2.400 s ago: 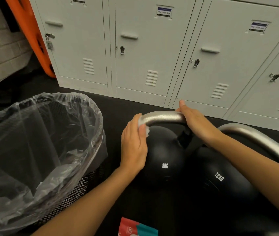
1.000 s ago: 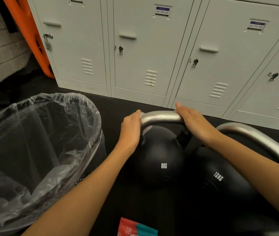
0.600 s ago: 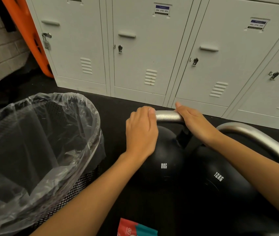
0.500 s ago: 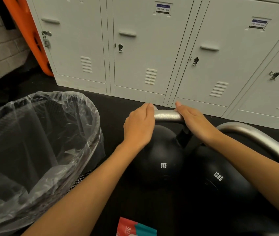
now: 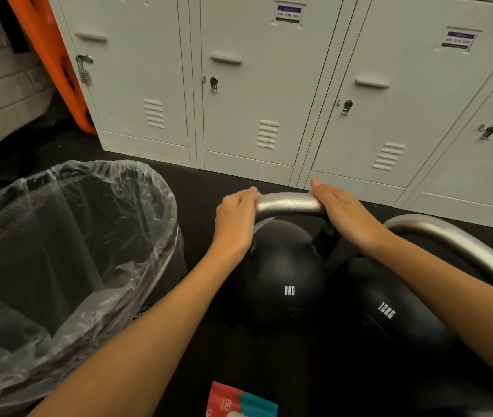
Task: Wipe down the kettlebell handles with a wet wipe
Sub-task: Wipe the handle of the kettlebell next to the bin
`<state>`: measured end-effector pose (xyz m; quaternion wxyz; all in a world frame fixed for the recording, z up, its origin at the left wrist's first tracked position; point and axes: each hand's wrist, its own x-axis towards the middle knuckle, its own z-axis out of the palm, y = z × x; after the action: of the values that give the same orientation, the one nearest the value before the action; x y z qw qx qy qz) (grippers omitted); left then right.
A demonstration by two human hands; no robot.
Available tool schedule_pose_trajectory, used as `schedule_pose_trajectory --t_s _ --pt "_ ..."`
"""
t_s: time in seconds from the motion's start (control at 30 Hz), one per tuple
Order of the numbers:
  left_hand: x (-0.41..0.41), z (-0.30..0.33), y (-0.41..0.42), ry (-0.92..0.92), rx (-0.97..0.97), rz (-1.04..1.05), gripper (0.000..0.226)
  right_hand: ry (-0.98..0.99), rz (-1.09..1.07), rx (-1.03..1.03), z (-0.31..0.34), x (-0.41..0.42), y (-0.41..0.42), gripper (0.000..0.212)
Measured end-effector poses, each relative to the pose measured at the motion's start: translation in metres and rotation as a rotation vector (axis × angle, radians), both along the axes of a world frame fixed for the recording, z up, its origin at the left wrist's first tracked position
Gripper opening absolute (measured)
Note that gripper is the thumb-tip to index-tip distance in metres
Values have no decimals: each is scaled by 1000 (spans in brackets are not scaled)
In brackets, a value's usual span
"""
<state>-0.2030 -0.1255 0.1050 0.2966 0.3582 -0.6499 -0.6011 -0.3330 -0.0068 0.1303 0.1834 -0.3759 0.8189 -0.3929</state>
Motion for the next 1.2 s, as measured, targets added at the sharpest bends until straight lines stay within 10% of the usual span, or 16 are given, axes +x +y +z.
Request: schedule_pose_trajectory --t_s 0.73,0.97,1.2 --pt "-2 59 -16 -558 -18 -531 30 16 27 14 0 0 1 41" --pt "-8 51 -10 -431 -135 -422 28 22 38 2 -2 0 1 41" --pt "12 -20 5 -46 191 12 51 21 16 -12 0 3 1 40"
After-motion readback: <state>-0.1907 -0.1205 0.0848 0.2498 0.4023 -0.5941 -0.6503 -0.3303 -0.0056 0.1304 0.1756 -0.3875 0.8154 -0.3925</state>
